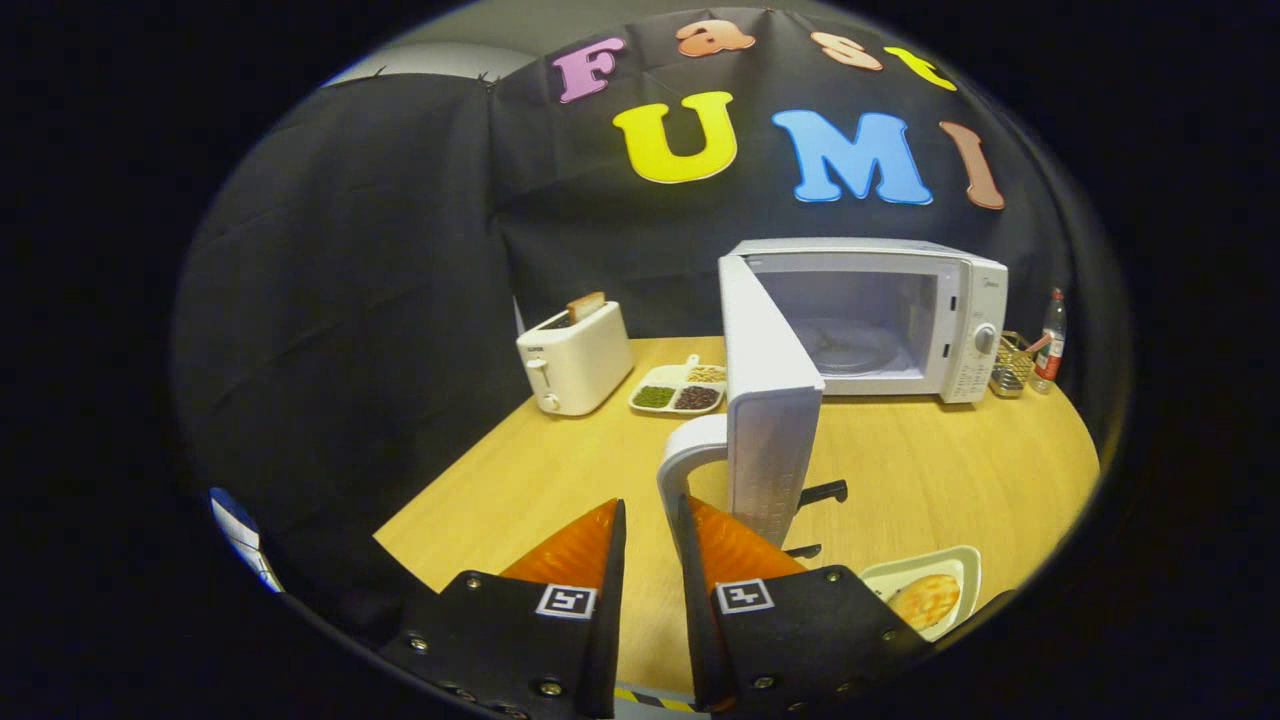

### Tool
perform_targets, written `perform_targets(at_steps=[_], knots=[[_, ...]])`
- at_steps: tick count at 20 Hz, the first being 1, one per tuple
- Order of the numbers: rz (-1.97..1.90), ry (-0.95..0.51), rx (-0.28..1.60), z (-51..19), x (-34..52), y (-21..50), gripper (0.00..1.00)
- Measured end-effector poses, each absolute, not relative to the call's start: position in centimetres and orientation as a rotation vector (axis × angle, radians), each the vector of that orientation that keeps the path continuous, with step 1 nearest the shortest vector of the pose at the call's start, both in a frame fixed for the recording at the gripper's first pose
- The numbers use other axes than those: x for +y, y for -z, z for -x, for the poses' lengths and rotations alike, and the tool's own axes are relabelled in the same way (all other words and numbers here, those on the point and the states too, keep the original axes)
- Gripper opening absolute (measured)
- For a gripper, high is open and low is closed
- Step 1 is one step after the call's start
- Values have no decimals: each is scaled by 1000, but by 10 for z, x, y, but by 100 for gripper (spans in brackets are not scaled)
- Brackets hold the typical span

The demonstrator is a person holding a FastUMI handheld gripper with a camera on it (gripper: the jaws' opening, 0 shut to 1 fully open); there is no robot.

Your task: Open the microwave, put the food inside, and close the microwave door.

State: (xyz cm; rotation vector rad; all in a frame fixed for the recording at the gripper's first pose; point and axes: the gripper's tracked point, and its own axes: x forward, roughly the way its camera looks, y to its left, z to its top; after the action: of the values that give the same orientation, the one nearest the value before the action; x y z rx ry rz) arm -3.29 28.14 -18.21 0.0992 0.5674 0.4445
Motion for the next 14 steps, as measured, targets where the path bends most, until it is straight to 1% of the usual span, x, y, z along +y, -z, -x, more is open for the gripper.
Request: perform_targets(at_steps=[2,4,5,6,7,8,9,11,14], knots=[[-119,-514,556,41,290,168,30],[-167,-587,556,54,296,154,37],[-184,-612,540,58,295,143,42],[-186,-616,518,58,291,133,60],[-181,-609,500,60,283,124,69],[-178,-604,486,58,277,118,88],[-176,-594,467,57,269,112,92],[-161,-572,426,52,252,101,95],[-140,-505,420,42,217,102,95]])
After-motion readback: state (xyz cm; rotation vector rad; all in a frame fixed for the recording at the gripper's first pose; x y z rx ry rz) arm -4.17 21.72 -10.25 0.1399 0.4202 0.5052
